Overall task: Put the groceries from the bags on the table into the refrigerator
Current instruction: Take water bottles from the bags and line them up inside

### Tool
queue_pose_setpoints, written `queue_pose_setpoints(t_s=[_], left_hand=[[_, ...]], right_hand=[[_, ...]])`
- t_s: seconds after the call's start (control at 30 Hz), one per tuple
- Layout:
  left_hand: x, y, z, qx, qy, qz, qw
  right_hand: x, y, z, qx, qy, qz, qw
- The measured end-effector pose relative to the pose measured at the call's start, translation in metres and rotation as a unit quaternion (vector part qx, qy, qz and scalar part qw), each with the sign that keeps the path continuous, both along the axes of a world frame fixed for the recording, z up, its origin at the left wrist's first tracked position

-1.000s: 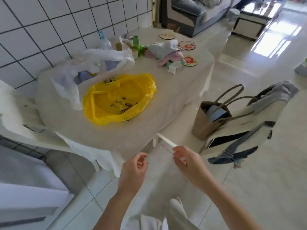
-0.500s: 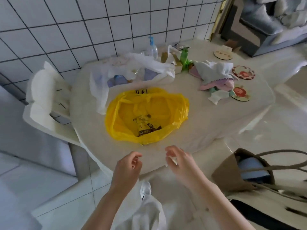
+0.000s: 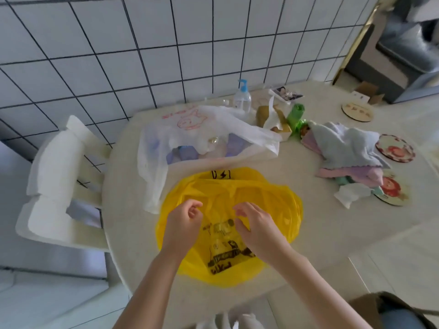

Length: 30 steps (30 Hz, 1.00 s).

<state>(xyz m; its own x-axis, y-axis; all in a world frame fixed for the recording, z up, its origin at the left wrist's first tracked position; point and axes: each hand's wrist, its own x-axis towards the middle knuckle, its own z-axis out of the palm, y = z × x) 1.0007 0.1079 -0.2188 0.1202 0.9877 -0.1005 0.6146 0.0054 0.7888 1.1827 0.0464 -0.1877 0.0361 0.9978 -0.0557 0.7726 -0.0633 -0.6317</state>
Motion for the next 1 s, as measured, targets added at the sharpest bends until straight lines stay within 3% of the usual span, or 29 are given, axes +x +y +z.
queue_pose_setpoints(t_s=[0.37,0.53,0.73,0.87,1.0], left_hand=[[0.033,0.117,-0.031,-0.045,0.093,0.094,0.99],[0.027,0.168,-0.049,0.02,0.251,0.095,0.963],[-0.013,0.2,-0.078,-0.066,0.403,0.052,0.911],[-0.028,0.217,-0.087,-0.063,0.388,0.093,0.915],[-0.038,0.231,-0.084,-0.003,0.325,0.177,0.929]], right_hand=[[0.046,0.169,-0.012,-0.012,-0.062,0.113,0.992],[0.051,0.249,-0.012,0.025,-0.101,0.162,0.981],[0.038,0.319,-0.033,0.013,-0.205,0.228,0.952],[0.023,0.343,-0.061,0.021,-0.279,0.315,0.907],[0.01,0.365,-0.075,-0.001,-0.301,0.29,0.909]])
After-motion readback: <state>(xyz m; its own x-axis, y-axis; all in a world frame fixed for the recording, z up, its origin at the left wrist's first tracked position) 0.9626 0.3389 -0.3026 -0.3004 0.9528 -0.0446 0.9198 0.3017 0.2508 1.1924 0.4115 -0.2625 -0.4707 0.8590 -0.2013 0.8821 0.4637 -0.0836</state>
